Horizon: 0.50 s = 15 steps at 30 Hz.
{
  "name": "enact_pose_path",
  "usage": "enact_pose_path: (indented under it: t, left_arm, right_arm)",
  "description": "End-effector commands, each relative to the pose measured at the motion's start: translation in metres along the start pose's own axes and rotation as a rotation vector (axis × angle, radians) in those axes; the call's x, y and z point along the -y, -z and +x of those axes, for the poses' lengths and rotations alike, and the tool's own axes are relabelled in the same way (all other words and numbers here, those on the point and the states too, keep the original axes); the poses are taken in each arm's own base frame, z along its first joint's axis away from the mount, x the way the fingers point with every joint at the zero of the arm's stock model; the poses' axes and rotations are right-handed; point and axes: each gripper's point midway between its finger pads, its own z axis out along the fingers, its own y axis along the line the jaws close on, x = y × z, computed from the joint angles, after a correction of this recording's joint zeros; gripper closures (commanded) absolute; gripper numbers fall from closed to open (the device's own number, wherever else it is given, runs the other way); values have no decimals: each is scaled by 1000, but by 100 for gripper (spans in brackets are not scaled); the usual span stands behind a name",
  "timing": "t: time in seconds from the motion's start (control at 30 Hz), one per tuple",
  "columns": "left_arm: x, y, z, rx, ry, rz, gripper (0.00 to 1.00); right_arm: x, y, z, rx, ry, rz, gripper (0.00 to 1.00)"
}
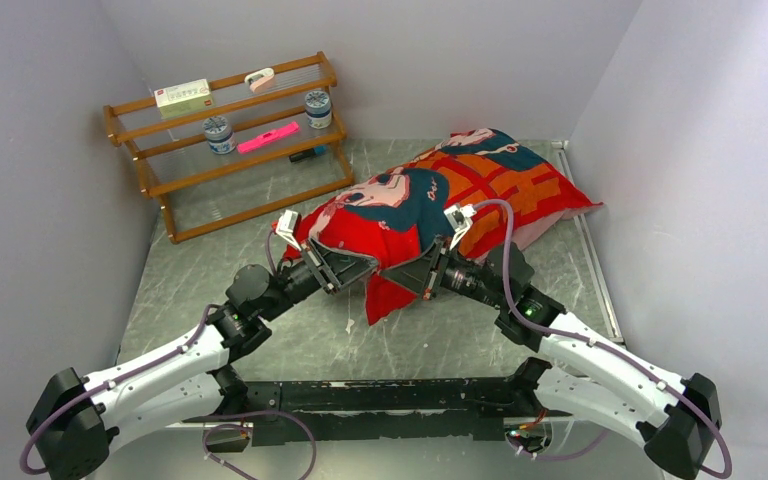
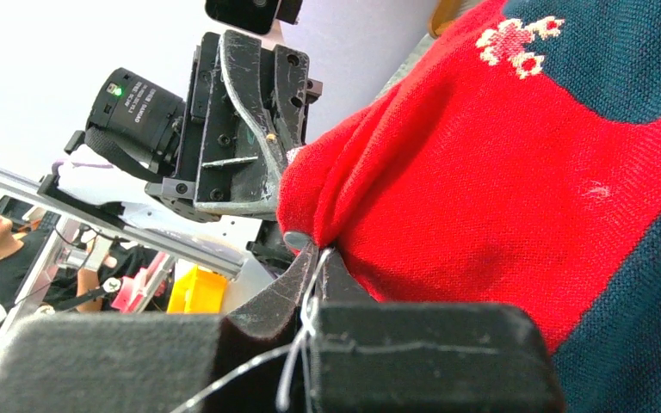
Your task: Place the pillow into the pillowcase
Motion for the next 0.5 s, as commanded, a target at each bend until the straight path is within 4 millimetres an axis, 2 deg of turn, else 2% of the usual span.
enact_pose_path:
  t: [0.0, 0.13, 0.3, 0.47]
  left_arm:
    - [58, 6, -12, 38, 6, 216, 95]
    - [56, 6, -12, 40, 18, 214, 95]
    - [56, 7, -14, 51, 49, 213, 95]
    - [35, 9, -34, 163, 99, 65, 95]
  right_arm:
    - [-13, -1, -11, 38, 13, -46, 100]
    - [-15, -1, -12, 44, 5, -58, 100]
    - [-11, 0, -15, 60, 2, -25, 82]
    - [0, 17, -29, 85, 57, 160, 61]
